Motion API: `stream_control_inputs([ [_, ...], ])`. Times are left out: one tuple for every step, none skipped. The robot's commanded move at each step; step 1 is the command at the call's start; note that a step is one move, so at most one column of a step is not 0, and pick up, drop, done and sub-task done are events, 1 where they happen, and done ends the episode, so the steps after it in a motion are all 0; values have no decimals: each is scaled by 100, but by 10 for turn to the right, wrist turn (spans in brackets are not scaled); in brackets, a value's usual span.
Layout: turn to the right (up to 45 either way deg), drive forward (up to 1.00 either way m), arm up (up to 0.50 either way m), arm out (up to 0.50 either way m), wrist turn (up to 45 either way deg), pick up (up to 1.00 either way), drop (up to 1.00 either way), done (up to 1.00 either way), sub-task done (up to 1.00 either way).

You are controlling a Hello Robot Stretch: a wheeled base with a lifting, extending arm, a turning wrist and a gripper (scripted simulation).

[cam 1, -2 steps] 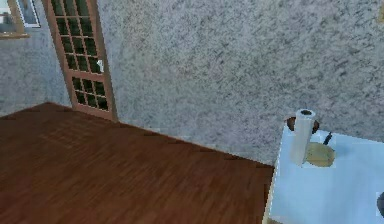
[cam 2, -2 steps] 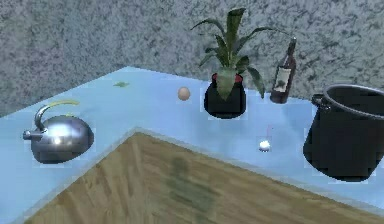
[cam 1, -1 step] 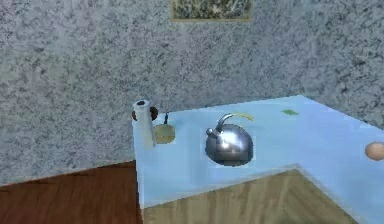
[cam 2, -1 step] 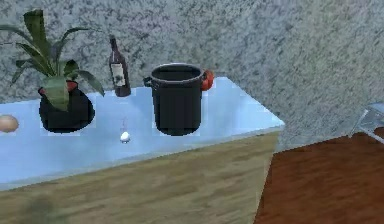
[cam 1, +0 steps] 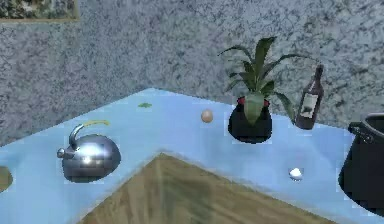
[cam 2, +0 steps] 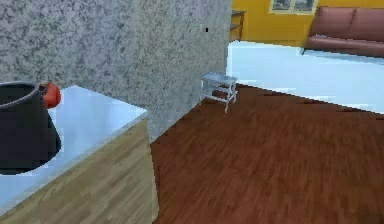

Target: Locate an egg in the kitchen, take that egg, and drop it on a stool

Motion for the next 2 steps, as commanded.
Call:
stream_control_inputs([
  [0,40,0,0,0,0,0,0,0],
  [-450,0,0,0,0,0,0,0,0],
])
